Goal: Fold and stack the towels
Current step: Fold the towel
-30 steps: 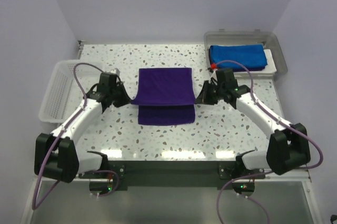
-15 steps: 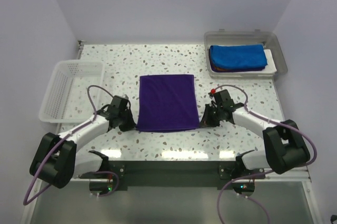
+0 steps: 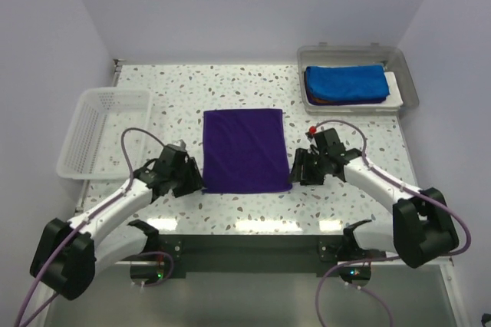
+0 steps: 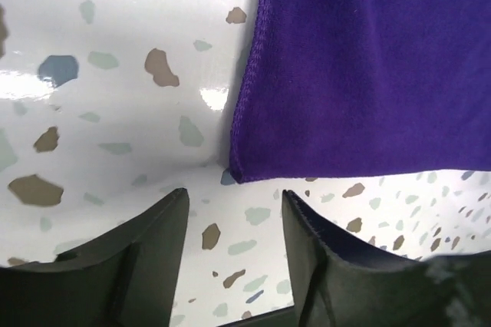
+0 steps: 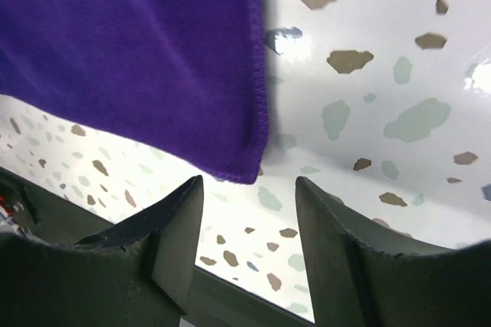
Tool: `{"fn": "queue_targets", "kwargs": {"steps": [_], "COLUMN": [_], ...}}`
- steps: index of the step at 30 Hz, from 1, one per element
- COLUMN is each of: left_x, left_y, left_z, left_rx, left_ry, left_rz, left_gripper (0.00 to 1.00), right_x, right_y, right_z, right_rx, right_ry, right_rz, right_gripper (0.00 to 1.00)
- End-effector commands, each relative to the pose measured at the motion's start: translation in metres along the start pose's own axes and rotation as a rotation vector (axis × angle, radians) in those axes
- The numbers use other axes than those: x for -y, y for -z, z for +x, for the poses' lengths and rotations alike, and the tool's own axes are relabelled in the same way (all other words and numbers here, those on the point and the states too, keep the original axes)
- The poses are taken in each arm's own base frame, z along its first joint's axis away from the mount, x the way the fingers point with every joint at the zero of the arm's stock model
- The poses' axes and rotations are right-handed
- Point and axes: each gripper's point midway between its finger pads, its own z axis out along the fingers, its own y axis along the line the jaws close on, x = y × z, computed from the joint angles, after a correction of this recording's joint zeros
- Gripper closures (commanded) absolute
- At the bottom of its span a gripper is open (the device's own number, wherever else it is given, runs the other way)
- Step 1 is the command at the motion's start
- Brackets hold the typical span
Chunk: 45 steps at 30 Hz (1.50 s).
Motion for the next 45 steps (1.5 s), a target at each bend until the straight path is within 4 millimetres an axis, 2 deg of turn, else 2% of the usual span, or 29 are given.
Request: {"fn": "queue_targets", "kwargs": {"steps": [1,3,4,5,6,7,8,9,10,11,12,14,15,16,17,19,20,23,25,29,32,36,37,39,40,41,42,43,45], "left_x": [-0.007,0.007,0.012,0.026,0.030,0.031,0.048,0.052,0.056,0.071,0.069,0.082,0.077,0.082,0.081,0.080,0.078,0.057,0.048,0.032,0.021,0.007,0.001,0.000,-0.008,-0.006,-0.014,-0.016,-0.012], "left_y": [0.022,0.034,0.034,0.041,0.040,0.030,0.035,0.031,0.016,0.016,-0.003,-0.012,-0.030,-0.034,-0.041,-0.061,-0.066,-0.084,-0.088,-0.093,-0.096,-0.095,-0.094,-0.088,-0.087,-0.081,-0.078,-0.074,-0.064], "left_z": [-0.010,-0.032,-0.040,-0.058,-0.070,-0.077,-0.099,-0.113,-0.124,-0.143,-0.148,-0.174,-0.174,-0.183,-0.183,-0.177,-0.173,-0.152,-0.143,-0.124,-0.111,-0.095,-0.087,-0.078,-0.065,-0.061,-0.046,-0.040,-0.031], "left_rx": [0.072,0.141,0.155,0.194,0.222,0.208,0.251,0.279,0.277,0.311,0.288,0.318,0.279,0.288,0.270,0.216,0.198,0.131,0.109,0.067,0.038,-0.006,-0.024,-0.040,-0.067,-0.067,-0.096,-0.104,-0.104], "left_ry": [0.039,0.026,0.004,-0.009,-0.025,-0.057,-0.075,-0.090,-0.120,-0.132,-0.159,-0.166,-0.184,-0.185,-0.194,-0.212,-0.216,-0.211,-0.204,-0.179,-0.164,-0.154,-0.153,-0.142,-0.138,-0.136,-0.135,-0.137,-0.137], "left_rz": [-0.049,-0.025,-0.026,-0.006,-0.021,-0.055,-0.038,-0.056,-0.074,-0.050,-0.083,-0.072,-0.097,-0.093,-0.099,-0.106,-0.107,-0.157,-0.174,-0.204,-0.226,-0.258,-0.266,-0.254,-0.263,-0.248,-0.262,-0.262,-0.241], "left_gripper": [0.42,0.37,0.36,0.36,0.38,0.41,0.49,0.54,0.57,0.62,0.64,0.71,0.73,0.75,0.78,0.78,0.78,0.78,0.78,0.78,0.78,0.76,0.76,0.76,0.76,0.76,0.75,0.74,0.73], "right_x": [-0.014,-0.030,-0.035,-0.039,-0.053,-0.055,-0.069,-0.077,-0.083,-0.088,-0.093,-0.098,-0.098,-0.098,-0.098,-0.096,-0.093,-0.079,-0.073,-0.052,-0.034,-0.012,-0.004,0.000,0.008,0.006,0.007,0.013,0.006], "right_y": [0.032,0.043,0.042,0.042,0.047,0.038,0.044,0.042,0.040,0.029,0.026,0.006,-0.004,-0.010,-0.023,-0.033,-0.048,-0.073,-0.081,-0.099,-0.110,-0.117,-0.121,-0.117,-0.120,-0.111,-0.106,-0.109,-0.094], "right_z": [-0.030,-0.052,-0.060,-0.071,-0.094,-0.104,-0.127,-0.144,-0.158,-0.177,-0.193,-0.223,-0.231,-0.240,-0.254,-0.271,-0.280,-0.294,-0.301,-0.301,-0.291,-0.268,-0.255,-0.244,-0.227,-0.226,-0.214,-0.204,-0.197], "right_rx": [0.096,0.154,0.167,0.191,0.251,0.244,0.288,0.330,0.358,0.369,0.405,0.421,0.419,0.424,0.430,0.453,0.454,0.442,0.439,0.404,0.357,0.283,0.253,0.239,0.201,0.209,0.195,0.172,0.179], "right_ry": [0.095,0.144,0.154,0.158,0.181,0.185,0.203,0.216,0.224,0.230,0.242,0.265,0.269,0.274,0.278,0.283,0.281,0.261,0.251,0.228,0.212,0.174,0.164,0.152,0.144,0.141,0.139,0.135,0.152], "right_rz": [0.015,-0.018,-0.028,-0.029,-0.054,-0.050,-0.066,-0.081,-0.086,-0.082,-0.087,-0.071,-0.062,-0.055,-0.039,-0.027,-0.018,0.012,0.021,0.054,0.109,0.171,0.185,0.190,0.202,0.198,0.198,0.207,0.198], "right_gripper": [0.44,0.44,0.44,0.46,0.47,0.49,0.57,0.61,0.63,0.65,0.66,0.66,0.67,0.67,0.67,0.67,0.67,0.67,0.67,0.67,0.66,0.66,0.65,0.65,0.65,0.65,0.64,0.64,0.64]}}
